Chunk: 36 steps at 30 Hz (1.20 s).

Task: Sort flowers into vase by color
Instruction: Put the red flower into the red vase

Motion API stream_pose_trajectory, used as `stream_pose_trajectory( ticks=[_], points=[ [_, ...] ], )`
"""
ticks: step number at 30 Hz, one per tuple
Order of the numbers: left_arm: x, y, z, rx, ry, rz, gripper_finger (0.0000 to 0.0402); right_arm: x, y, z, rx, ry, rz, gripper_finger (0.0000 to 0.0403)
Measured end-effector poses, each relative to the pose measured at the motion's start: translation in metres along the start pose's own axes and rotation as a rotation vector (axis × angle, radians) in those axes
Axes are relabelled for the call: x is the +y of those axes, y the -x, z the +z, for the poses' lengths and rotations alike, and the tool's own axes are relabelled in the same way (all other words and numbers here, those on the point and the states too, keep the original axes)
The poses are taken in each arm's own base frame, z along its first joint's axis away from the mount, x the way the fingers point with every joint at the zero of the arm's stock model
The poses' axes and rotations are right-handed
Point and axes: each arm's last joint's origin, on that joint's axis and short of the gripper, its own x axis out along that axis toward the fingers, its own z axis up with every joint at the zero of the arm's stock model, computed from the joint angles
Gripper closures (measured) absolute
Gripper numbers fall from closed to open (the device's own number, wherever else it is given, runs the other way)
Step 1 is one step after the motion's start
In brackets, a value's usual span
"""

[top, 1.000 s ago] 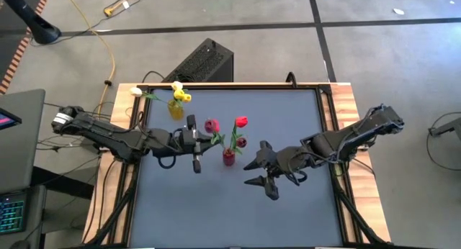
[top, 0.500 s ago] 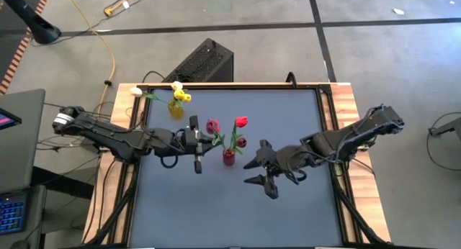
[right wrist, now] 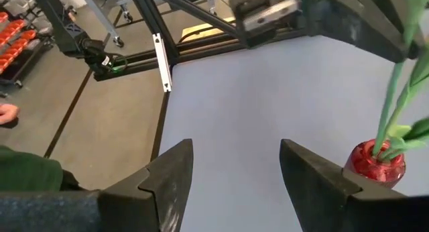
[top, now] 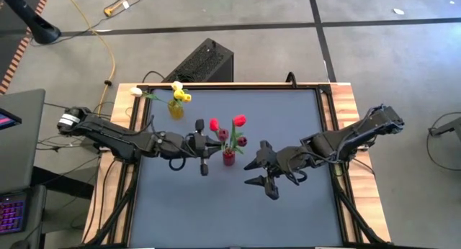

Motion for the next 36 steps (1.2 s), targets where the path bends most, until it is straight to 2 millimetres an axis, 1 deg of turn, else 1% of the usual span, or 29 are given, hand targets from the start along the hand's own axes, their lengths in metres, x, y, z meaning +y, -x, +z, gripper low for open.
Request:
stream_pose_trajectory(
  ticks=[7, 14, 17, 27, 31, 36],
  points=[
    [-0.003, -0.004, -0.015, 0.113, -0.002, -0.011, 0.0401, 0.0, 0.0, 0.0, 0.0, 0.004, -0.001, 0.0155],
    [-0.01, -0.016, -0.034, 0.193, 0.003, -0.051, 0.0395, -0.003, -0.001, 0.001, -0.001, 0.003, -0.009, 0.0155],
    [-0.012, -0.018, -0.037, 0.207, -0.003, -0.062, 0.038, -0.003, -0.001, 0.001, -0.001, 0.003, -0.009, 0.0155],
    [-0.01, -0.016, -0.036, 0.209, -0.023, -0.066, 0.0305, -0.003, -0.001, 0.001, 0.0, 0.003, -0.009, 0.0155],
    [-0.01, -0.016, -0.038, 0.236, -0.023, -0.066, 0.0289, -0.003, -0.001, 0.001, 0.002, 0.004, -0.01, 0.0155],
    [-0.009, -0.01, -0.038, 0.276, -0.031, -0.072, 0.0282, -0.004, -0.001, -0.001, 0.018, 0.007, -0.017, 0.0155]
  ],
)
